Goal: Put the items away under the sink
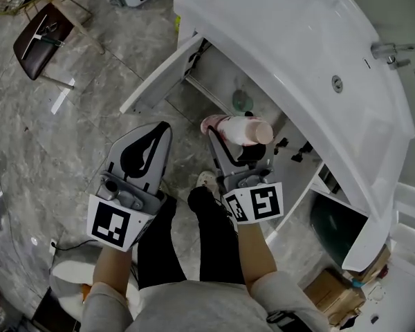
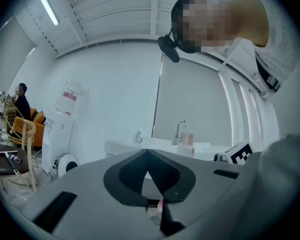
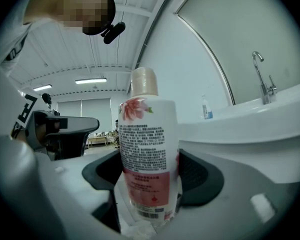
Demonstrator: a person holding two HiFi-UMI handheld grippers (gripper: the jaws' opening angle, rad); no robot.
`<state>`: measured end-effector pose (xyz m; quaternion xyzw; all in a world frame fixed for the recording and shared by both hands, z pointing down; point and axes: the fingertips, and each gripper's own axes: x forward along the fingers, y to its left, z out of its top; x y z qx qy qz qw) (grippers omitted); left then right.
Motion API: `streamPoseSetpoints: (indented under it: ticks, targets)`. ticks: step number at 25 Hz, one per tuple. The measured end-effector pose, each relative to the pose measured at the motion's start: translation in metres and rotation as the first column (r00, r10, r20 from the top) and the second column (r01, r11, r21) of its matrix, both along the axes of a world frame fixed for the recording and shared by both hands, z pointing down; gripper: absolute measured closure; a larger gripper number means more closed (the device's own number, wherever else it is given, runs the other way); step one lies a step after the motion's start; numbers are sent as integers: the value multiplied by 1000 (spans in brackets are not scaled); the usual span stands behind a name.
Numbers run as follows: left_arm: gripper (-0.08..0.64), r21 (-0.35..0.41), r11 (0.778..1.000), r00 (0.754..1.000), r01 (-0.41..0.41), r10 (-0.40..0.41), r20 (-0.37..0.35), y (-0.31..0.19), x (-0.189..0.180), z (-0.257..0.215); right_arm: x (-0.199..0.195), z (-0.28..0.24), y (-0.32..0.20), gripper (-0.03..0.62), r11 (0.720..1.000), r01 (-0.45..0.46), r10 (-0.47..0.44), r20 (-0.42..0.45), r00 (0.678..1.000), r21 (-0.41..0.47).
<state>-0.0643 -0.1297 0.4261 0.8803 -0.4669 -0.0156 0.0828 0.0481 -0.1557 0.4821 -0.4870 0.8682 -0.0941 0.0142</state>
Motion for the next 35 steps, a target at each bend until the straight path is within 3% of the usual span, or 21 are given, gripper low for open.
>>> streamPoseSetpoints:
  ticks: [14, 35]
  targets:
    - [552, 10, 1000, 1000, -11, 11, 22, 2, -8, 129, 4, 132, -21, 242, 999, -34, 34, -12, 999, -5]
    - [552, 128, 990, 997, -61, 54, 61, -50, 3, 303, 16, 303, -77, 242, 997, -54, 56, -31, 998, 61]
